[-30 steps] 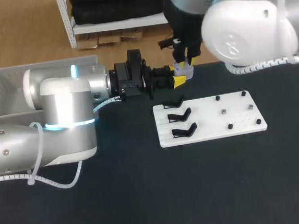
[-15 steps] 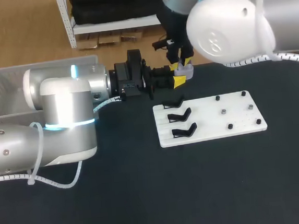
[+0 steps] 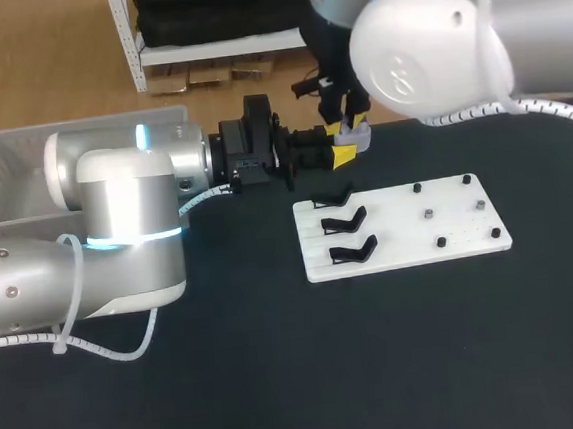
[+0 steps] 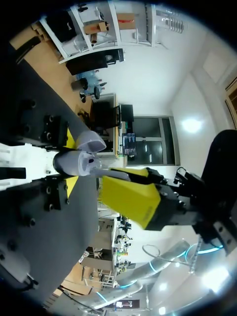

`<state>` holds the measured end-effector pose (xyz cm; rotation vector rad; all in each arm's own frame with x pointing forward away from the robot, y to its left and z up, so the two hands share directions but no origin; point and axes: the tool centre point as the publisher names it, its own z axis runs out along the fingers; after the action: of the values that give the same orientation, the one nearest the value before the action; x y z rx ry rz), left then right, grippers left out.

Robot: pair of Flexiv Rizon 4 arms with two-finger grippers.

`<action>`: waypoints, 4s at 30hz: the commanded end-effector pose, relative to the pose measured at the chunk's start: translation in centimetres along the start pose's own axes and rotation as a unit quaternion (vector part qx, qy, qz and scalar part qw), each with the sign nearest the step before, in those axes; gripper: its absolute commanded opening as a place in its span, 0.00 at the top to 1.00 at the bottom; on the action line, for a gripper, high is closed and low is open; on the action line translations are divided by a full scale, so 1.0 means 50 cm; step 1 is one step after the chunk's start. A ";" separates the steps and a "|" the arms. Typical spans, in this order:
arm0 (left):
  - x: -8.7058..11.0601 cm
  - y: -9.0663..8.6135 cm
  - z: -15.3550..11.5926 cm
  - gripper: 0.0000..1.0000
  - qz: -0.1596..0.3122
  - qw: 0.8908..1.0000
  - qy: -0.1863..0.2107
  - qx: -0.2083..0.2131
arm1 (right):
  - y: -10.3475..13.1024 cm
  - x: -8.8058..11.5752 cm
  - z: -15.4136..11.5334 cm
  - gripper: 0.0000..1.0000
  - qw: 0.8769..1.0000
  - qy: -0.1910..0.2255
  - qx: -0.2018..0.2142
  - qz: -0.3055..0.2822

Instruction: Pick up each earbud case from the left stands, insert the matching earbuds, close the lid, and place the case in the box.

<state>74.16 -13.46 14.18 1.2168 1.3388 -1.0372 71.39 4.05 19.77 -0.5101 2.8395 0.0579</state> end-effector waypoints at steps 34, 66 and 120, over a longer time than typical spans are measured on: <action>0.004 -0.002 0.001 1.00 0.002 1.000 -0.004 -0.003 | -0.015 -0.017 0.031 1.00 1.000 0.018 0.000 0.013; 0.004 -0.002 0.001 1.00 0.002 1.000 -0.004 -0.003 | -0.025 -0.012 0.045 0.80 1.000 0.013 0.020 -0.007; 0.004 -0.002 0.001 1.00 0.002 1.000 -0.004 -0.003 | -0.067 -0.123 -0.010 0.61 0.981 -0.111 -0.026 0.158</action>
<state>74.24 -13.50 14.16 1.2174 1.3380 -1.0376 77.39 3.26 22.90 -0.1509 2.7611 0.1600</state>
